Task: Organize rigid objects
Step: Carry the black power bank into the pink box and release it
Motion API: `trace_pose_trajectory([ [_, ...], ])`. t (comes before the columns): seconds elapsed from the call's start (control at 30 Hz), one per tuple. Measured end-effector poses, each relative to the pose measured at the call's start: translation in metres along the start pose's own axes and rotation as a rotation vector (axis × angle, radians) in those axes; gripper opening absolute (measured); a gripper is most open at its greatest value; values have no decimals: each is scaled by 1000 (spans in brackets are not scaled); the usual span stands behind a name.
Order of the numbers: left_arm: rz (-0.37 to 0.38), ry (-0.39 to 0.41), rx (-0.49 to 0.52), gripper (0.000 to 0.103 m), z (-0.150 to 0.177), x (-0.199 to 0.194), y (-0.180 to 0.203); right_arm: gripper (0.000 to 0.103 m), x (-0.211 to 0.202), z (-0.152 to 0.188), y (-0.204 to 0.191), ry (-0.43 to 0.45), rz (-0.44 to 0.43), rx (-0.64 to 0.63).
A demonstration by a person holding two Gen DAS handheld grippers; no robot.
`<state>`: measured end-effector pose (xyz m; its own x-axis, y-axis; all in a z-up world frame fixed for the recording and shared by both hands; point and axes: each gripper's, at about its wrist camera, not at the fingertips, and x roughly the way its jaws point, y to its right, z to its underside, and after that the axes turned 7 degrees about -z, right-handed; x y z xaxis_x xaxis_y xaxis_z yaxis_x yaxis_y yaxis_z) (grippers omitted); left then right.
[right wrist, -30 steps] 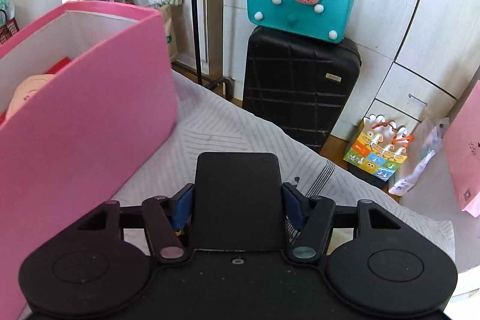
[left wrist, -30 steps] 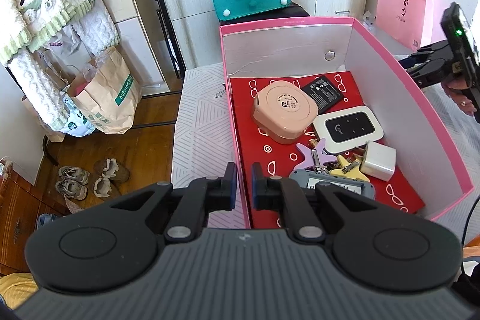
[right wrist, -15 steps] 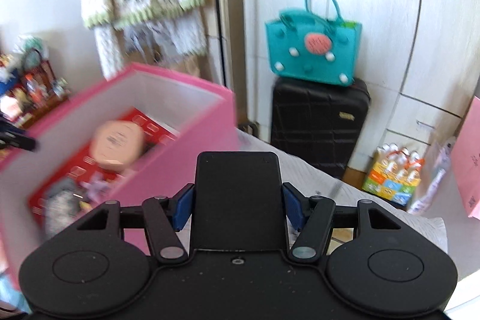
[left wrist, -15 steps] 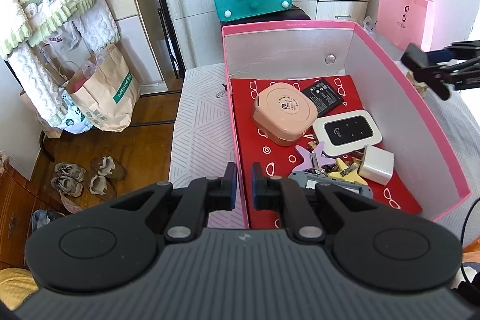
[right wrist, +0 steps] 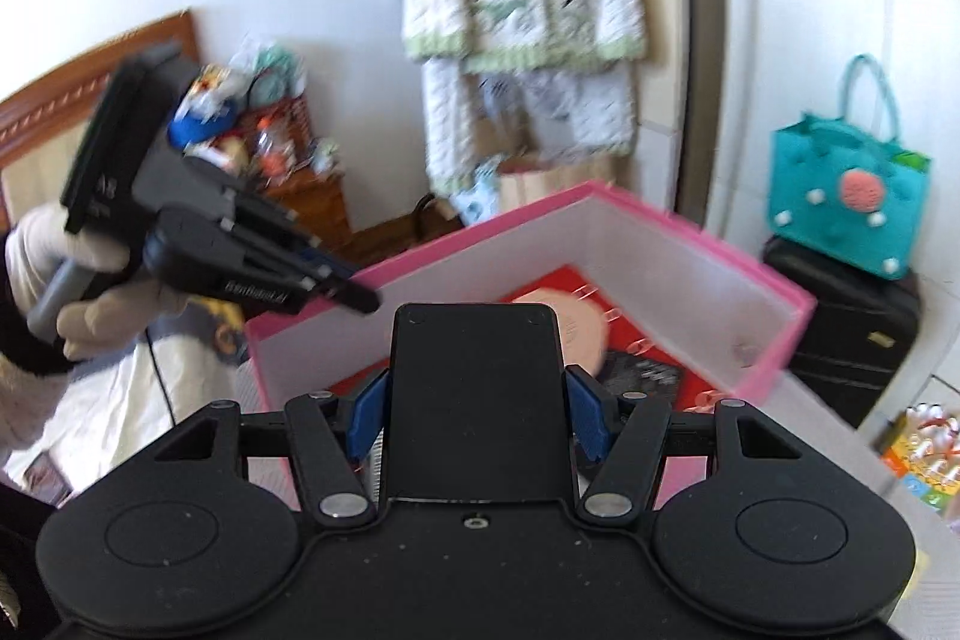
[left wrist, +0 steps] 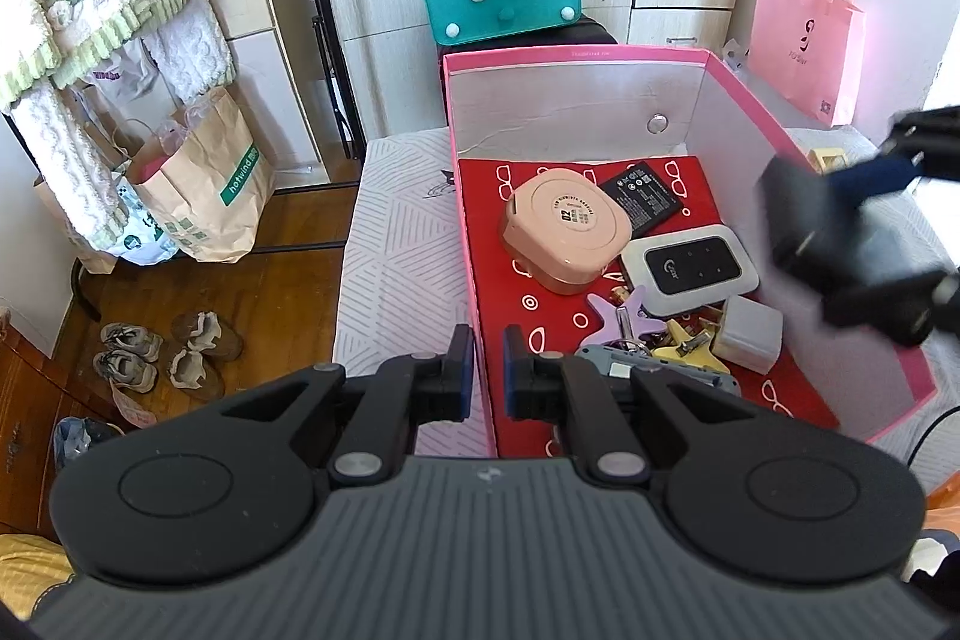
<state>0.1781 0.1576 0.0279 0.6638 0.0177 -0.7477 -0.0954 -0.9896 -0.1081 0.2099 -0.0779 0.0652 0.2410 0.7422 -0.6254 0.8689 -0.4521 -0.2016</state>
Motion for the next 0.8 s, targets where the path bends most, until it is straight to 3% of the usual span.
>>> trace_pose_trajectory([
  [0.17, 18, 3, -10, 7, 0, 1, -3, 67, 24, 1, 1, -82, -10, 67],
  [0.33, 27, 8, -4, 7, 1, 1, -4, 67, 19, 10, -1, -108, 6, 84],
  [0.63, 26, 8, -16, 7, 1, 2, -4, 69, -19, 9, 4, 6, 69, 133],
  [0.8, 20, 9, -25, 7, 1, 2, -4, 72, -59, 21, 16, 111, 176, 159],
])
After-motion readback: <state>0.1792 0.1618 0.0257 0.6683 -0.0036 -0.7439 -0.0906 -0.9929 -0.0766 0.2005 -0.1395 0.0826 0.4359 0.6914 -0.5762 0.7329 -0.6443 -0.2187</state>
